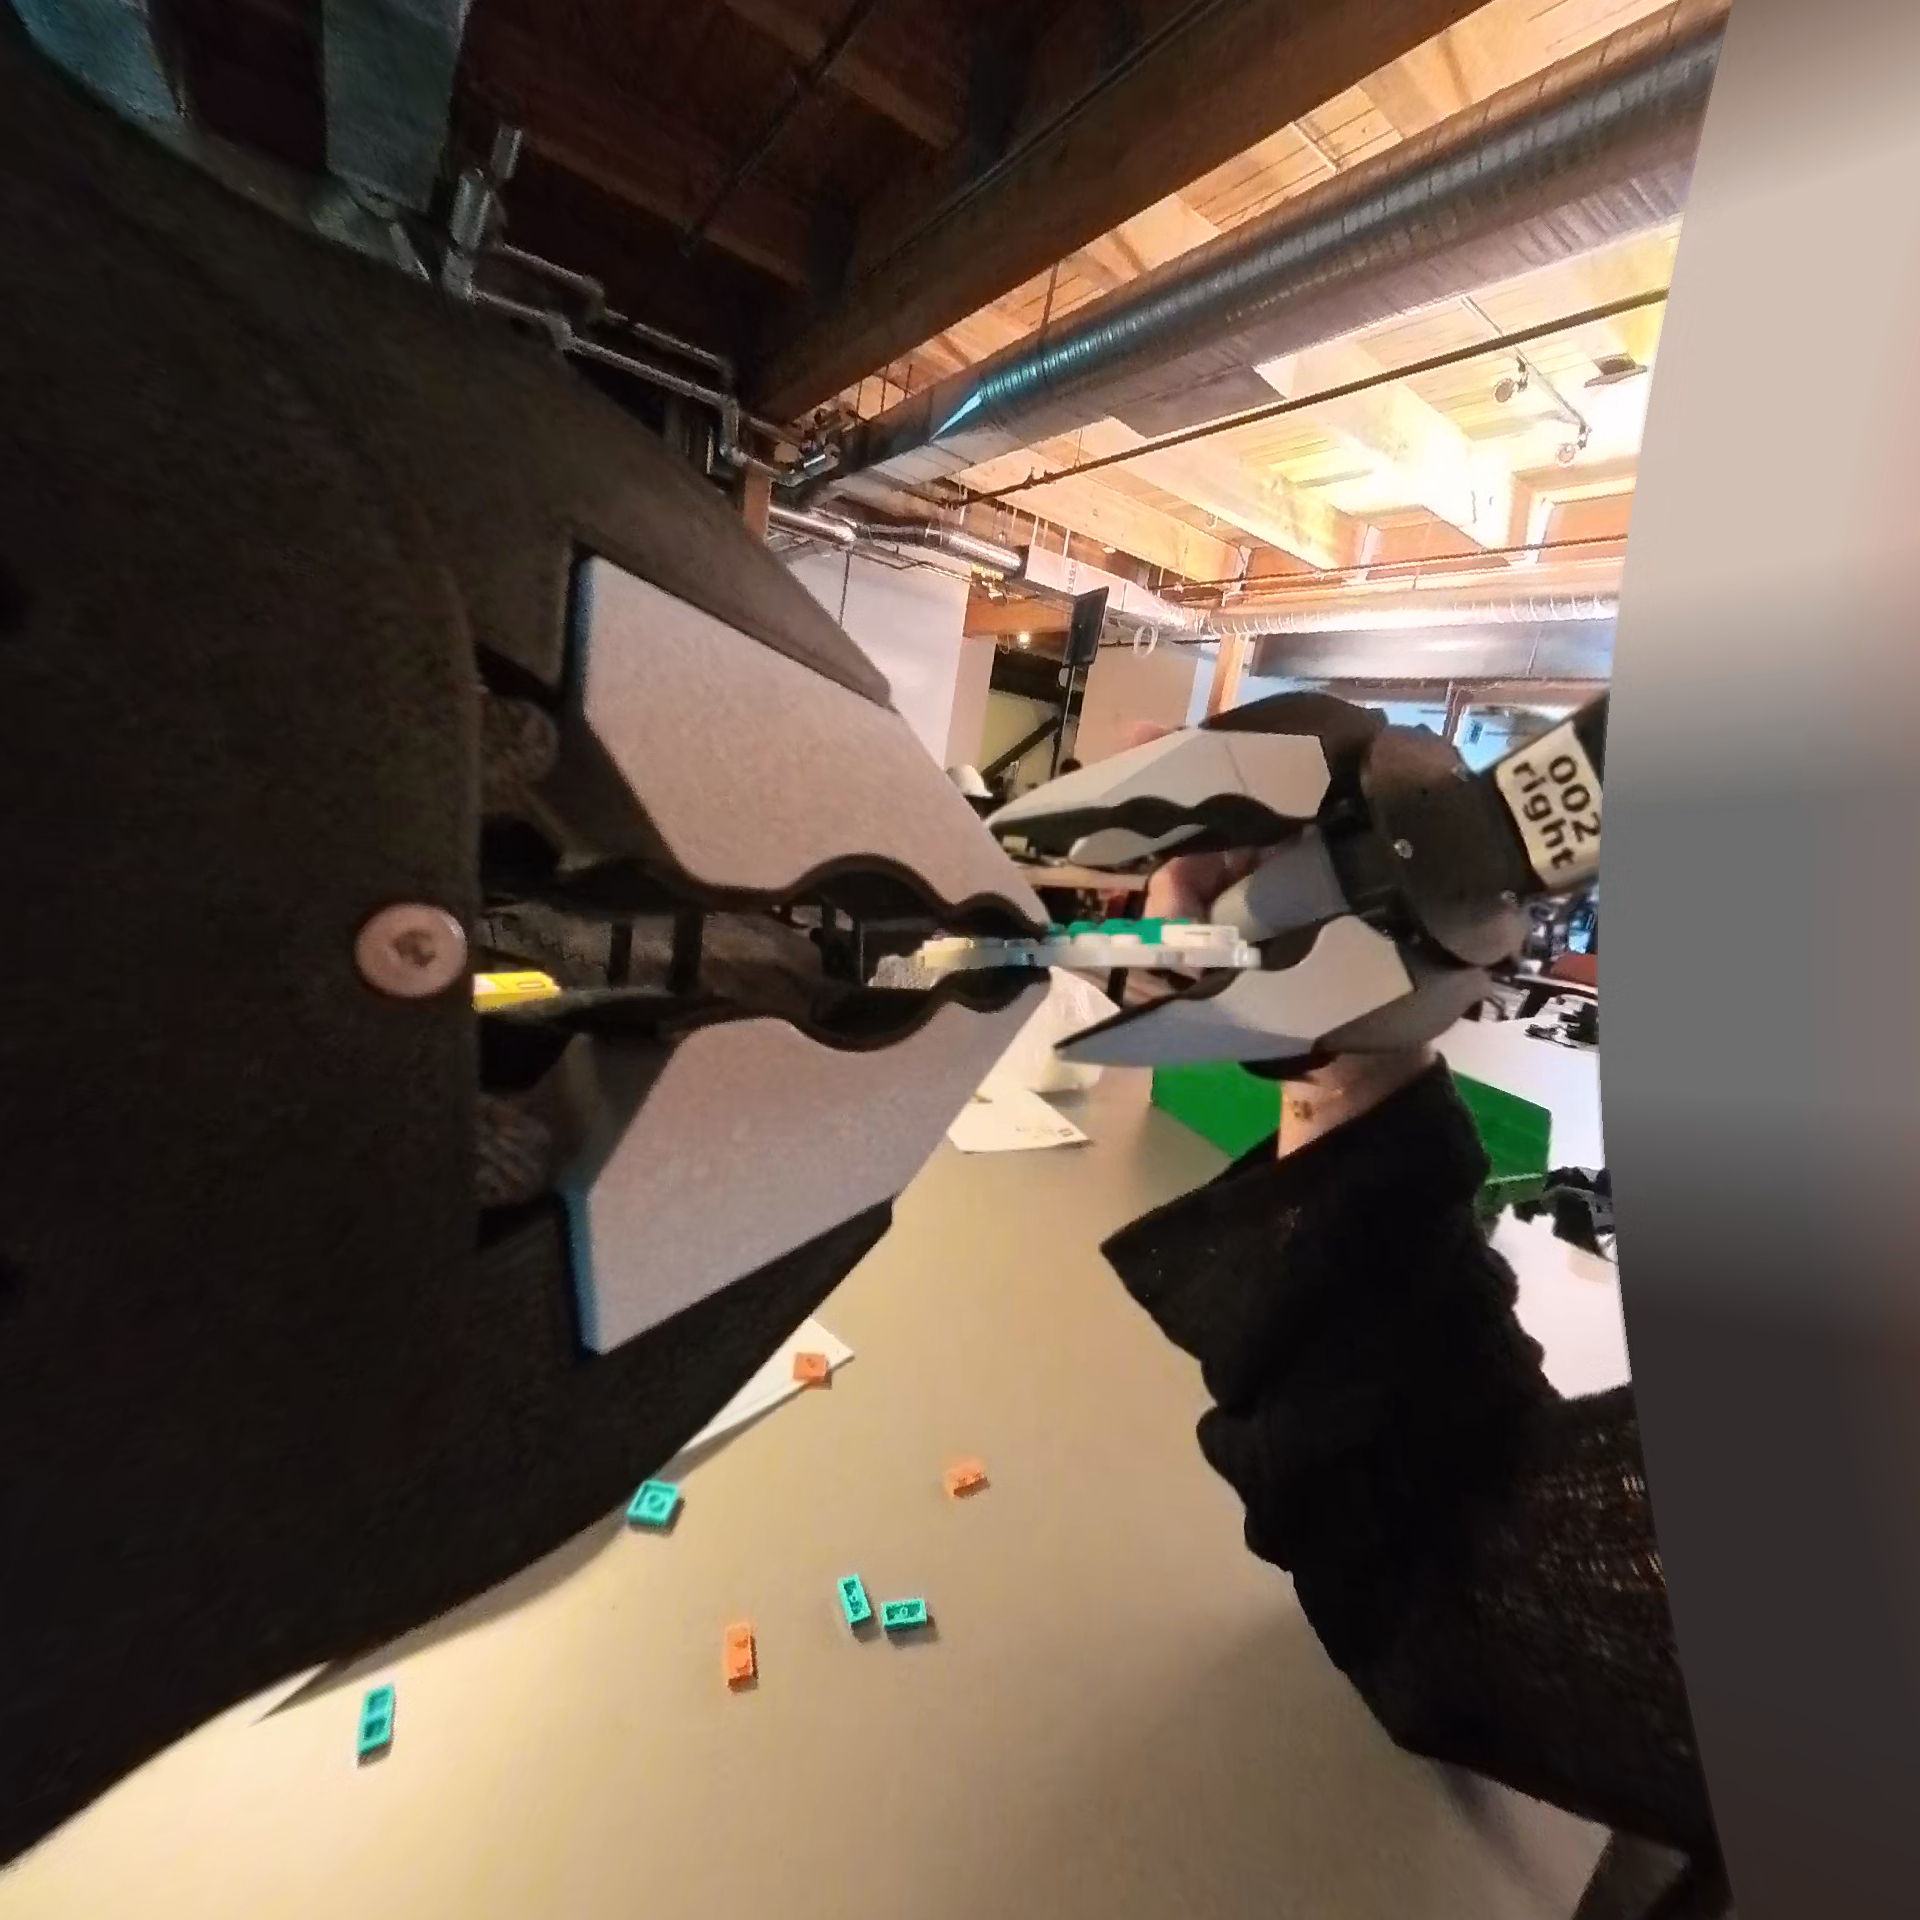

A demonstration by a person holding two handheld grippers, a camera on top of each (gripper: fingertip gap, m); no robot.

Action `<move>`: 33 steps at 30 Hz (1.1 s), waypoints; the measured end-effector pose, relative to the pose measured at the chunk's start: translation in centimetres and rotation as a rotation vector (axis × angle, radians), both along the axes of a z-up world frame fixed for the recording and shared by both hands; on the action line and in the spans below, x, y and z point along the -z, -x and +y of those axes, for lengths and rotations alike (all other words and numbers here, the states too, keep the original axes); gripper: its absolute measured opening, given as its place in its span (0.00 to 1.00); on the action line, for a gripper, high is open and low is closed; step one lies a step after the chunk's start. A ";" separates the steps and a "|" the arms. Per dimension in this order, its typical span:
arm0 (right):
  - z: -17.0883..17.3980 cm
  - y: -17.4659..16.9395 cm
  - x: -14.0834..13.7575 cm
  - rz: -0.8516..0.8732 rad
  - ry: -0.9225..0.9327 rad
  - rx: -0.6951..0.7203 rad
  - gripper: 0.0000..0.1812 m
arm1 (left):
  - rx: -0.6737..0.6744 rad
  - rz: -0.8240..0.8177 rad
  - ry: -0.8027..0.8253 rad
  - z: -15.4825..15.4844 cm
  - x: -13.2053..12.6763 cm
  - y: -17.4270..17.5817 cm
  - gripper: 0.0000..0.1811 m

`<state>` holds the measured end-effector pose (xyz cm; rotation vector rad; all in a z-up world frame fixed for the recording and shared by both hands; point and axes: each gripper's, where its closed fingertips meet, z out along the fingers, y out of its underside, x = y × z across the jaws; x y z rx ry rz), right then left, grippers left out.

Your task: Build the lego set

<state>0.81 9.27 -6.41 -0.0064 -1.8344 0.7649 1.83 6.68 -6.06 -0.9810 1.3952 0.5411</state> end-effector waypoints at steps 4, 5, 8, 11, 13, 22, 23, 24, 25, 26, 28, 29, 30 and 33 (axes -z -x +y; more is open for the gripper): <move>1.2 -1.5 -0.9 -0.106 0.182 -0.053 0.27 | -0.004 0.002 -0.037 0.0 -0.4 0.0 0.02; 1.5 -1.6 -1.4 -0.128 0.249 -0.055 0.27 | -0.011 0.006 -0.054 0.0 -0.5 0.0 0.02; 2.5 -1.3 -3.5 -0.224 0.528 -0.037 0.20 | -0.066 0.038 -0.105 0.7 -0.6 0.3 0.02; 1.4 -2.2 -4.5 -0.373 0.750 -0.170 0.12 | -0.124 0.069 -0.134 1.4 -0.4 0.7 0.02; 1.9 -1.8 -4.9 -0.441 0.822 -0.152 0.09 | -0.117 0.075 -0.136 1.5 -0.3 0.4 0.02; -0.1 -0.1 -2.7 -0.818 0.649 0.090 0.09 | -0.088 0.105 -0.178 0.7 -0.5 -0.9 0.02; -0.2 0.0 -2.5 -0.829 0.632 0.112 0.09 | -0.075 0.104 -0.182 0.5 -0.6 -1.1 0.02; -0.4 0.1 -2.4 -0.842 0.616 0.127 0.09 | -0.065 0.104 -0.187 0.3 -0.6 -1.3 0.02; -0.7 0.0 -2.2 -0.866 0.602 0.130 0.09 | -0.059 0.104 -0.191 0.1 -0.7 -1.5 0.02; -1.1 -0.2 -2.1 -0.898 0.597 0.128 0.08 | -0.056 0.105 -0.195 0.0 -0.7 -1.6 0.02; -1.7 -0.6 -2.0 -0.948 0.599 0.121 0.08 | -0.053 0.107 -0.203 -0.3 -0.8 -1.7 0.02; -1.8 -0.6 -1.9 -0.961 0.596 0.128 0.08 | -0.052 0.108 -0.207 -0.4 -0.9 -1.7 0.02; -1.9 -0.7 -1.8 -0.965 0.590 0.138 0.08 | -0.052 0.109 -0.207 -0.5 -0.9 -1.7 0.02; -2.2 -0.7 -2.1 -0.967 0.592 0.141 0.06 | -0.049 0.109 -0.224 -0.9 -1.1 -1.8 0.02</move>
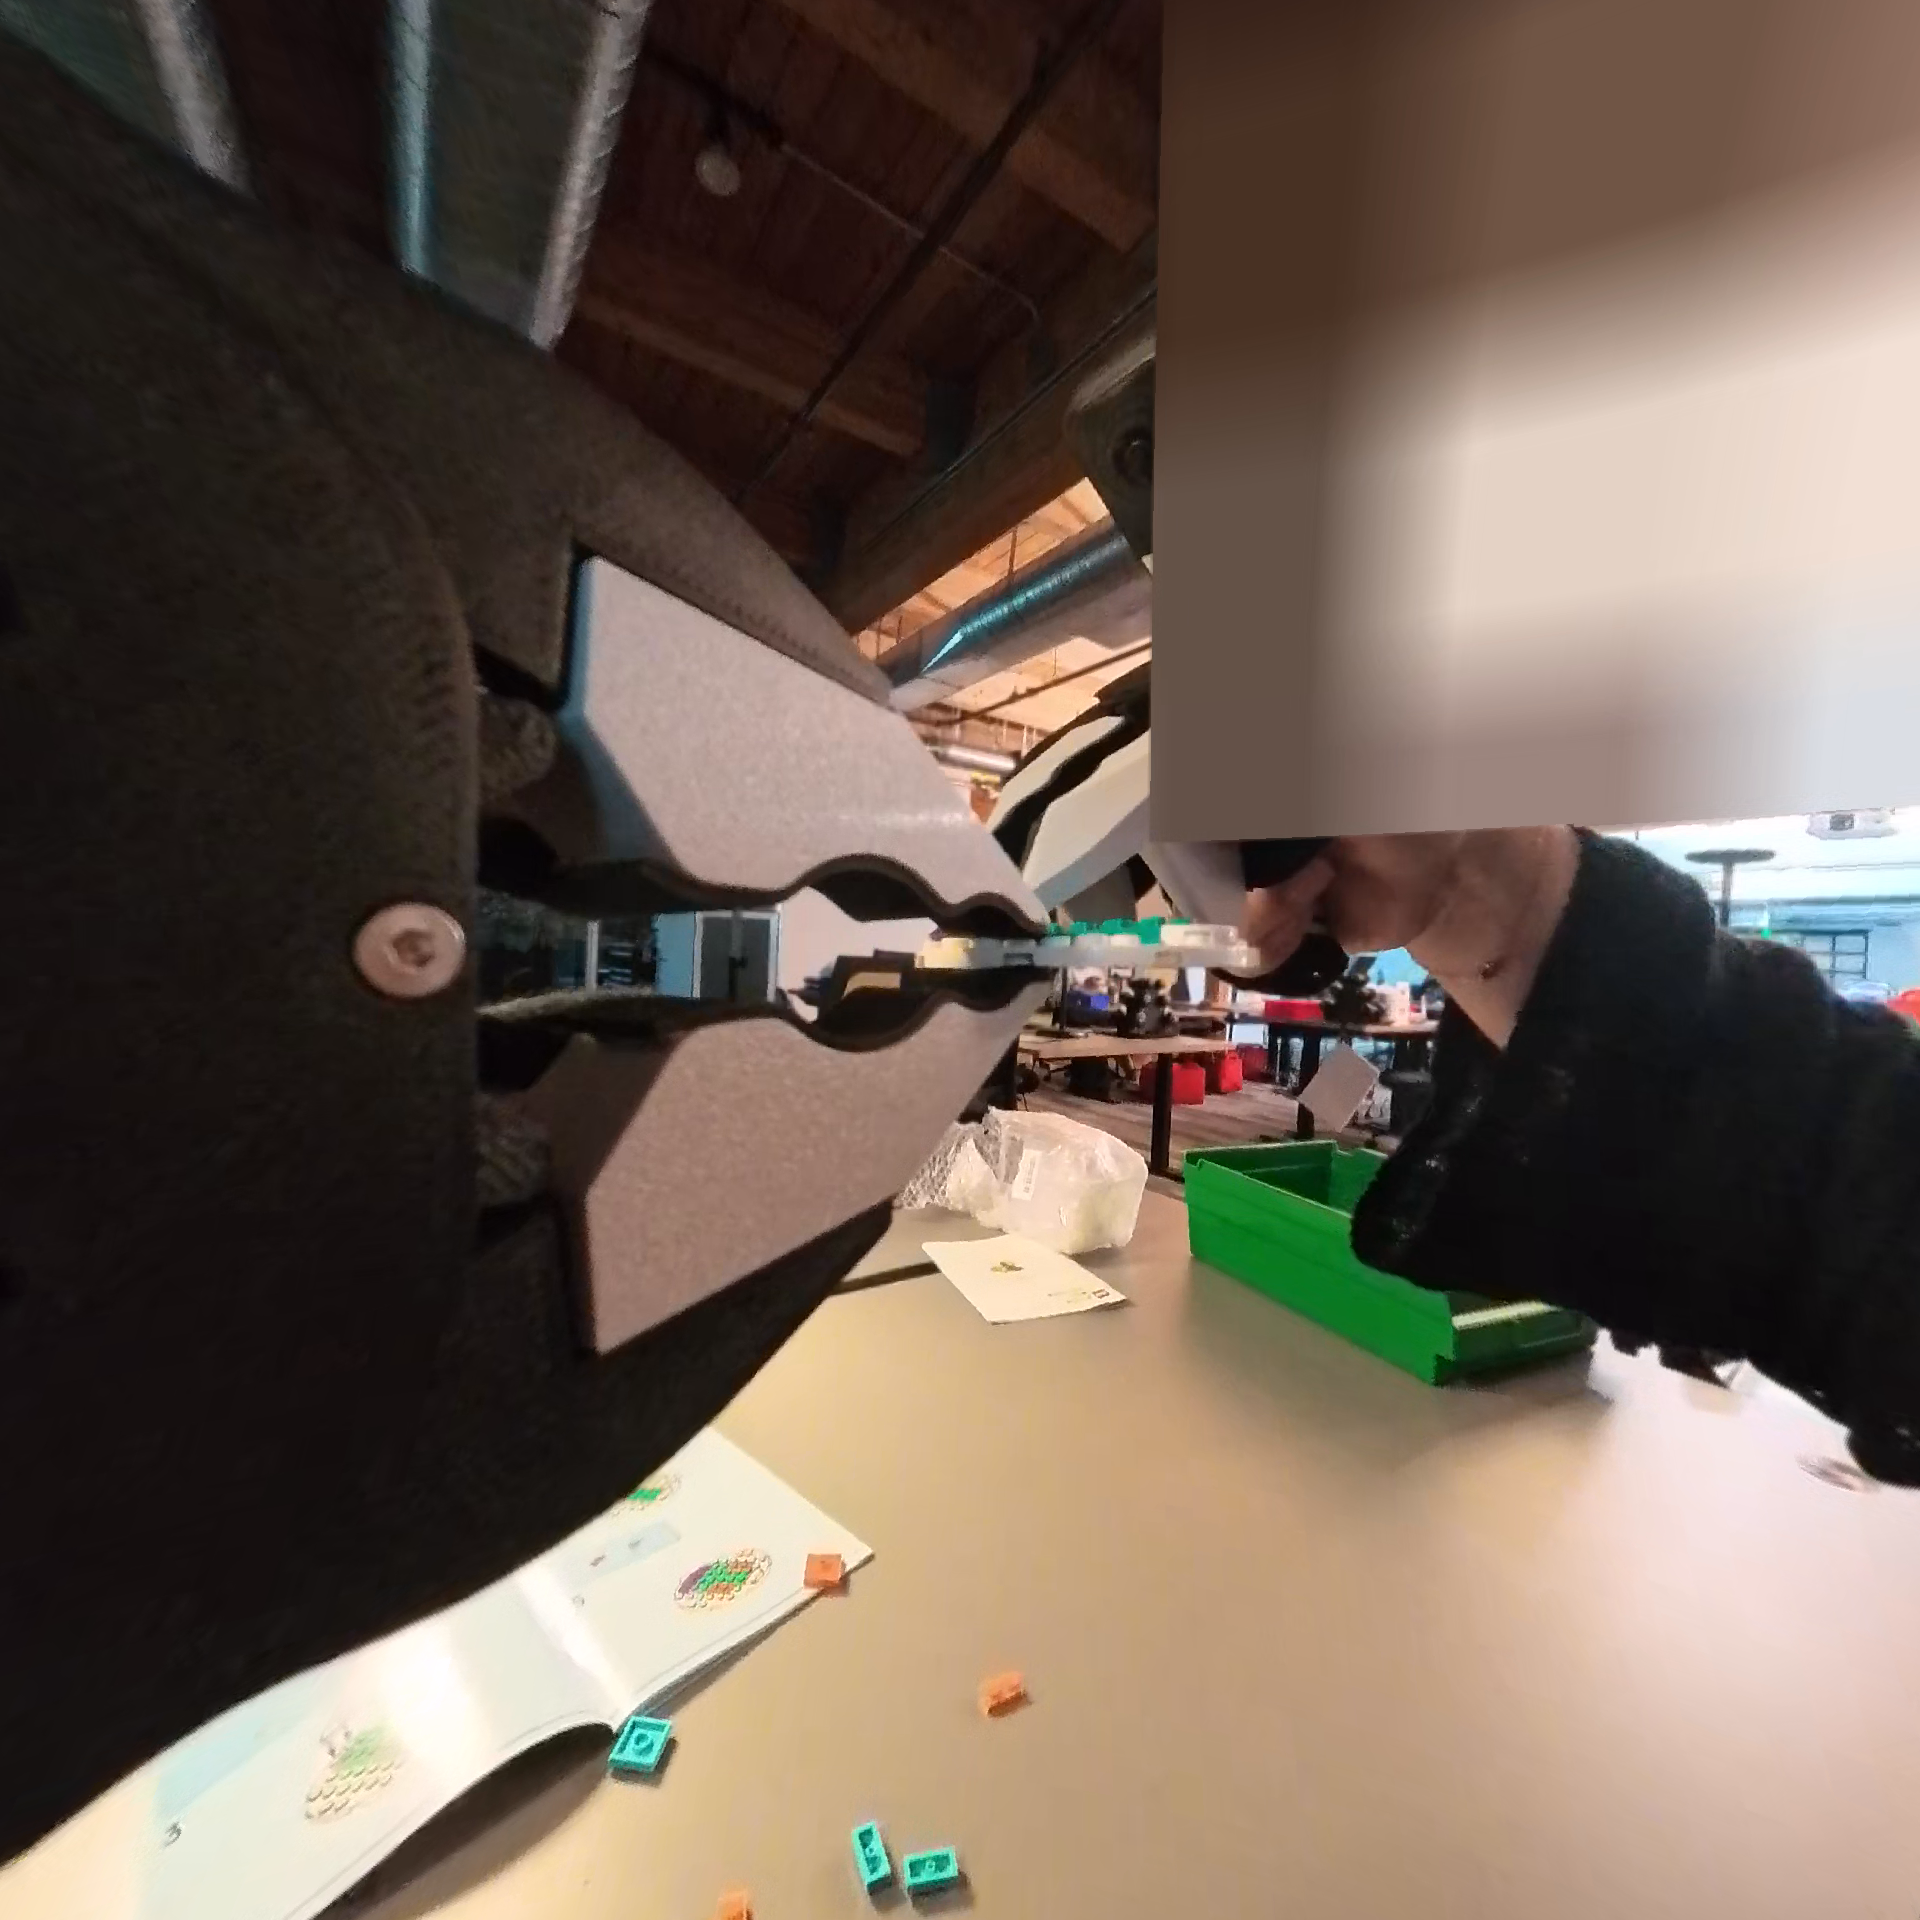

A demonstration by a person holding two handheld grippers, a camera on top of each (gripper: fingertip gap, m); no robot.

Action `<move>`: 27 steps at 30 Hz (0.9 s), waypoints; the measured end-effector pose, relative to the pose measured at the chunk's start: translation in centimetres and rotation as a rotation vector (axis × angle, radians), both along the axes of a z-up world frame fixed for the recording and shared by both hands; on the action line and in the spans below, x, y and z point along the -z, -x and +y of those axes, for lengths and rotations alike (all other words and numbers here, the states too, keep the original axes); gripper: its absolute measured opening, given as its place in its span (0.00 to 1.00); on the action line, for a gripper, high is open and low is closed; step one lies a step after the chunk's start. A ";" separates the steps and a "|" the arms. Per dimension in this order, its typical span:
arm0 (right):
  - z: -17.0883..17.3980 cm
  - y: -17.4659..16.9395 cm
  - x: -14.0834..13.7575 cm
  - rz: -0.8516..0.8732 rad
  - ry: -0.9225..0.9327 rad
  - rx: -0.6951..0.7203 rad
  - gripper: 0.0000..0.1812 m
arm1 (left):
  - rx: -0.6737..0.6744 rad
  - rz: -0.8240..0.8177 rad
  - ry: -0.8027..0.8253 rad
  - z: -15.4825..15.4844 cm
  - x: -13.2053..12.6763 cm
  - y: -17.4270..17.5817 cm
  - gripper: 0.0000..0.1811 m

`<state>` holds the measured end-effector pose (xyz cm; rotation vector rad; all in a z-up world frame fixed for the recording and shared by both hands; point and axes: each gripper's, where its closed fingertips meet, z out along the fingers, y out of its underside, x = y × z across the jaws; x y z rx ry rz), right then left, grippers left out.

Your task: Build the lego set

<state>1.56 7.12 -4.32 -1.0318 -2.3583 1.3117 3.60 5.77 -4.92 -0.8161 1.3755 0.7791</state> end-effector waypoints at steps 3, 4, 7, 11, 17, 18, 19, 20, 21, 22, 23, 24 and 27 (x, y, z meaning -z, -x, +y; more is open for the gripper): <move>-0.2 0.0 -0.2 -0.001 -0.007 0.001 0.06 | 0.007 0.000 -0.009 -0.4 -0.2 -0.1 0.02; -0.3 0.0 -0.2 -0.001 -0.007 -0.004 0.06 | 0.007 0.000 -0.011 -0.5 -0.2 -0.1 0.02; -0.7 0.0 -0.4 -0.004 -0.007 -0.016 0.06 | 0.010 0.001 -0.013 -0.6 -0.3 -0.2 0.02; -0.8 0.1 -0.1 -0.022 -0.017 -0.025 0.04 | 0.011 0.008 -0.012 -0.6 -0.2 -0.4 0.02; -0.4 0.0 -0.1 -0.033 -0.016 -0.024 0.04 | 0.002 0.008 -0.008 -0.3 -0.1 -0.2 0.02; -0.3 -0.1 -0.2 -0.031 -0.021 -0.031 0.04 | 0.002 0.007 -0.009 -0.3 -0.1 -0.2 0.02; -0.2 -0.3 -0.3 -0.027 -0.027 -0.039 0.04 | 0.002 0.006 -0.010 -0.3 -0.2 -0.1 0.02; -0.1 -0.5 -0.5 -0.025 -0.032 -0.046 0.04 | 0.001 0.004 -0.008 -0.2 -0.2 -0.1 0.02; 0.0 -0.8 -0.6 -0.024 -0.036 -0.061 0.04 | -0.004 0.002 -0.007 -0.2 -0.2 0.0 0.02; 0.0 -1.2 -0.6 -0.026 -0.041 -0.081 0.04 | -0.011 0.003 -0.008 -0.1 -0.2 0.2 0.02; 0.0 -1.7 -0.7 -0.025 -0.047 -0.105 0.04 | -0.022 0.003 -0.009 0.0 -0.2 0.4 0.02; 0.0 -1.9 -0.7 -0.020 -0.056 -0.115 0.04 | -0.036 0.005 -0.013 0.2 -0.3 0.6 0.02; 0.0 -2.1 -0.9 0.019 -0.066 -0.117 0.04 | -0.078 0.013 -0.018 0.7 -0.2 1.1 0.02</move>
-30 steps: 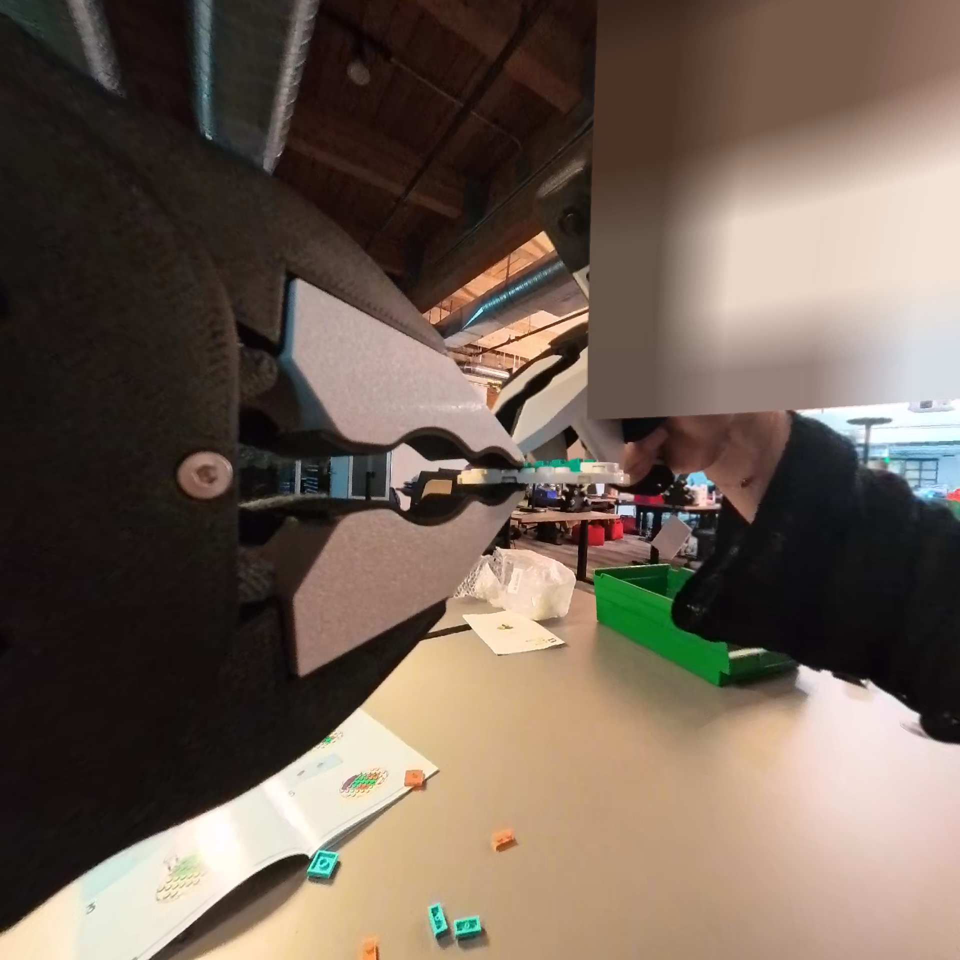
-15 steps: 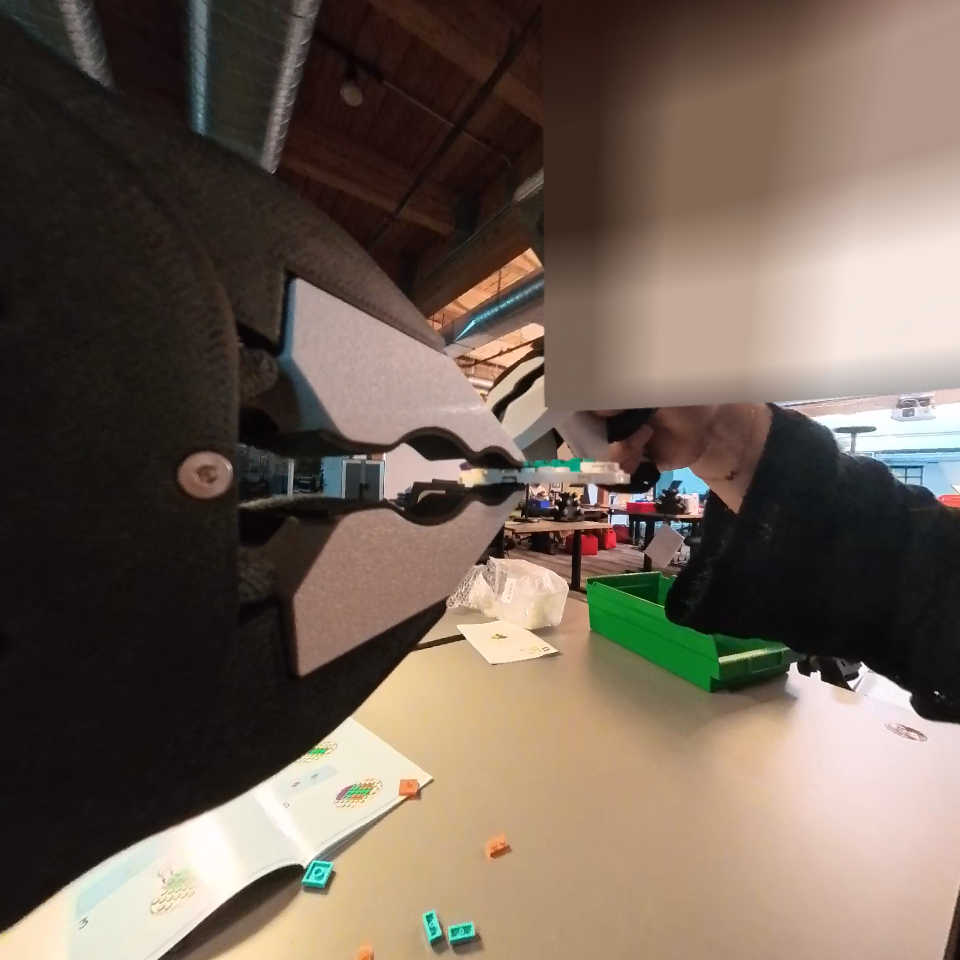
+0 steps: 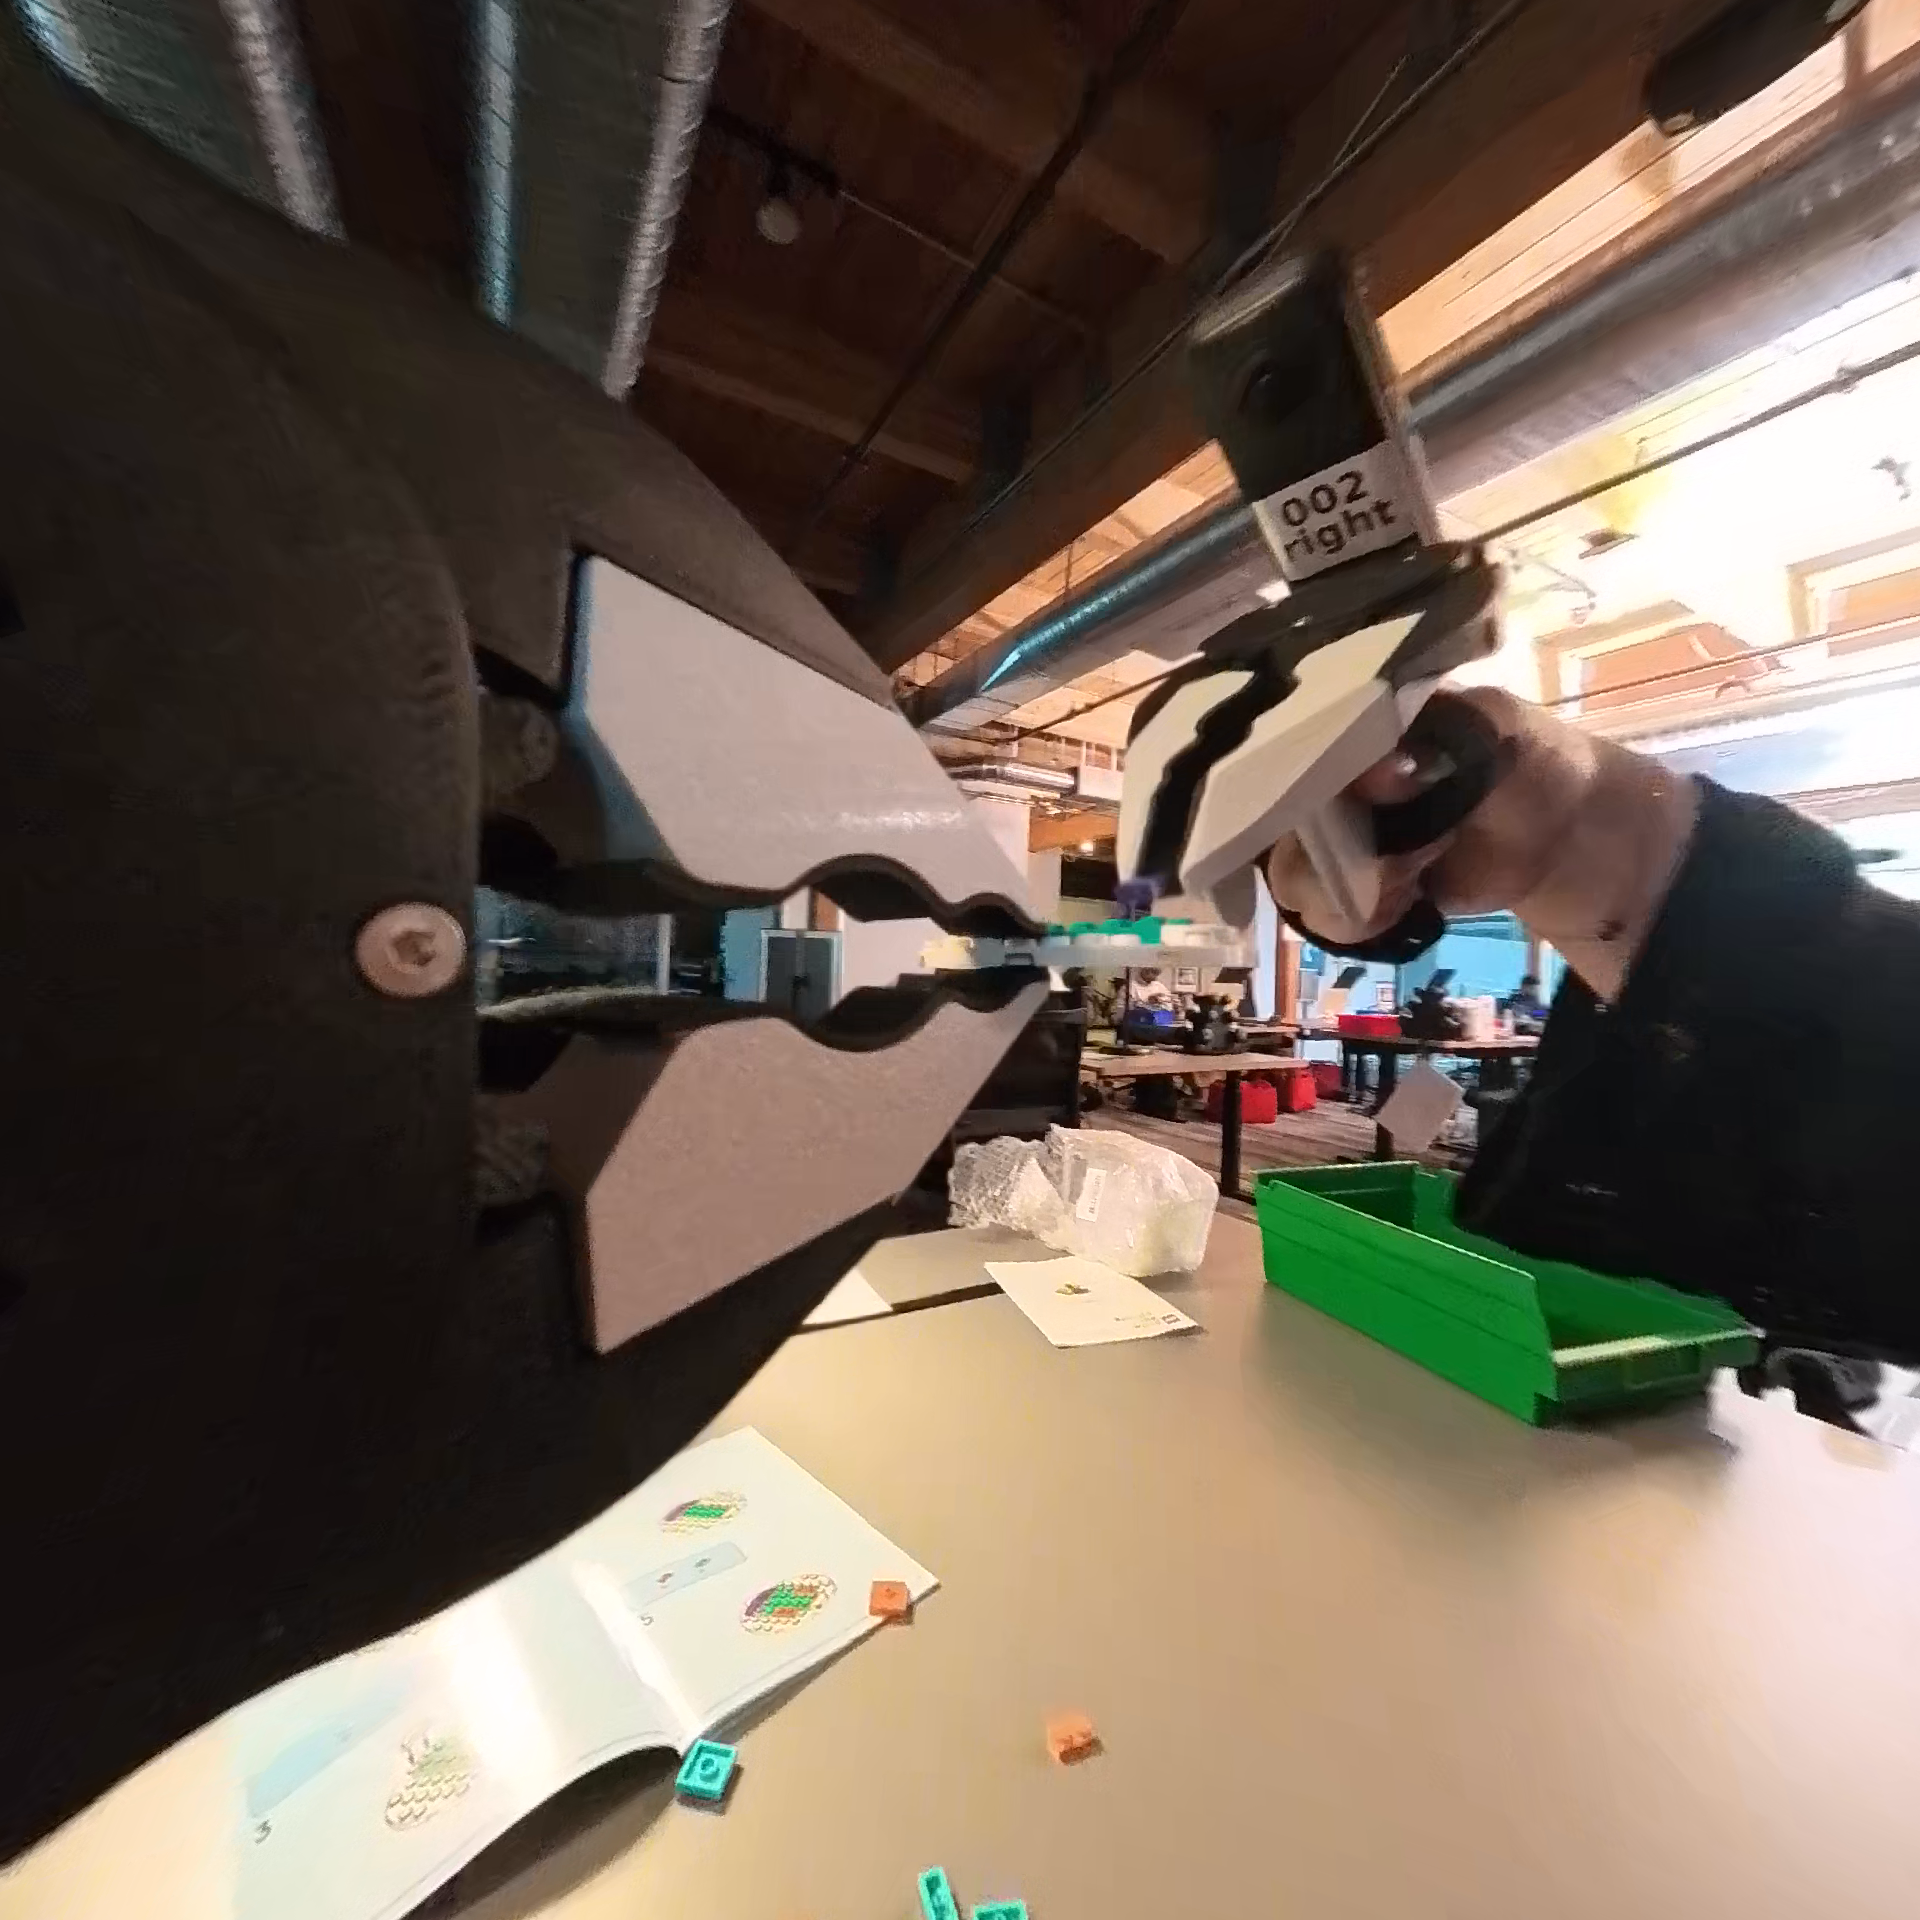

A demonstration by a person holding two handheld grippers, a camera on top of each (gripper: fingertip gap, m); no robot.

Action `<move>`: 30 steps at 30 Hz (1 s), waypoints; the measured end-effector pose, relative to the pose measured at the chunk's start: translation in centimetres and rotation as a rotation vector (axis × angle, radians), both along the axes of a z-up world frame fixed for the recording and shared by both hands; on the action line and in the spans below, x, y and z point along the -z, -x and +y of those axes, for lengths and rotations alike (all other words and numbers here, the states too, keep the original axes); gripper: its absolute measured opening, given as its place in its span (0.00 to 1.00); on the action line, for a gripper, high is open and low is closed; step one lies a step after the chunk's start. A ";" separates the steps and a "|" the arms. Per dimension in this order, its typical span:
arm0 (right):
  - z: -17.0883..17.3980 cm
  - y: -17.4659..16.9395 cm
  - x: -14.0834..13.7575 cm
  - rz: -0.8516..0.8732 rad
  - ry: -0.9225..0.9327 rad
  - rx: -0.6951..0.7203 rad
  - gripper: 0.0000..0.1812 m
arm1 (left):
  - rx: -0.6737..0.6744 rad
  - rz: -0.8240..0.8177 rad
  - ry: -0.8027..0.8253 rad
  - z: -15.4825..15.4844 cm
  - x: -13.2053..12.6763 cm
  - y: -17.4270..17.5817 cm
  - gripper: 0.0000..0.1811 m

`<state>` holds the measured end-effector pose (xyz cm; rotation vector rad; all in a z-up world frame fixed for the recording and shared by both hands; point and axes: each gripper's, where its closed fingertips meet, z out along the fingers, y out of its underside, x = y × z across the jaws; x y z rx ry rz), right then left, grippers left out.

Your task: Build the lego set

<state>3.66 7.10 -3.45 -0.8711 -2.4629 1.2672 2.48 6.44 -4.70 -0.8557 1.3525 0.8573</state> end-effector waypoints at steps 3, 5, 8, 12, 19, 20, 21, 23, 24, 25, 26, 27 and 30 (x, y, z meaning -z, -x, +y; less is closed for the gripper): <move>0.5 1.3 -0.1 0.024 -0.002 0.100 0.04 | -0.003 -0.007 -0.005 0.3 -0.1 -0.1 0.02; 1.5 2.1 0.2 0.014 -0.033 0.191 0.03 | -0.031 0.000 -0.020 0.6 -0.2 0.1 0.02; 1.7 2.2 0.1 0.032 -0.072 0.190 0.04 | -0.059 0.010 -0.024 0.8 -0.1 0.5 0.02; 1.9 2.4 -0.3 0.038 -0.064 0.201 0.04 | -0.019 -0.012 -0.024 0.4 -0.4 0.3 0.02; 1.7 2.8 -0.2 0.046 -0.036 0.205 0.04 | -0.010 -0.024 -0.044 -0.1 -0.9 0.4 0.02; 1.6 2.8 -0.2 0.047 -0.034 0.201 0.04 | -0.008 -0.024 -0.046 -0.2 -0.9 0.3 0.02; 1.4 2.8 -0.2 0.043 -0.030 0.196 0.04 | -0.005 -0.024 -0.047 -0.2 -0.9 0.3 0.02; 1.1 2.7 0.0 0.028 -0.027 0.181 0.04 | -0.003 -0.021 -0.047 -0.3 -0.9 0.2 0.02; 1.0 2.7 0.1 0.025 -0.025 0.177 0.04 | -0.002 -0.021 -0.047 -0.3 -0.9 0.2 0.02; 1.0 2.7 0.1 0.026 -0.025 0.178 0.04 | -0.003 -0.020 -0.048 -0.3 -0.9 0.2 0.02; 1.0 2.7 0.0 0.027 -0.024 0.177 0.04 | -0.003 -0.020 -0.050 -0.3 -0.9 0.2 0.02; 0.9 2.7 0.0 0.026 -0.022 0.177 0.04 | -0.002 -0.020 -0.051 -0.4 -0.9 0.2 0.02; 0.9 2.7 0.0 0.027 -0.018 0.177 0.05 | 0.003 -0.020 -0.052 -0.5 -1.0 0.1 0.02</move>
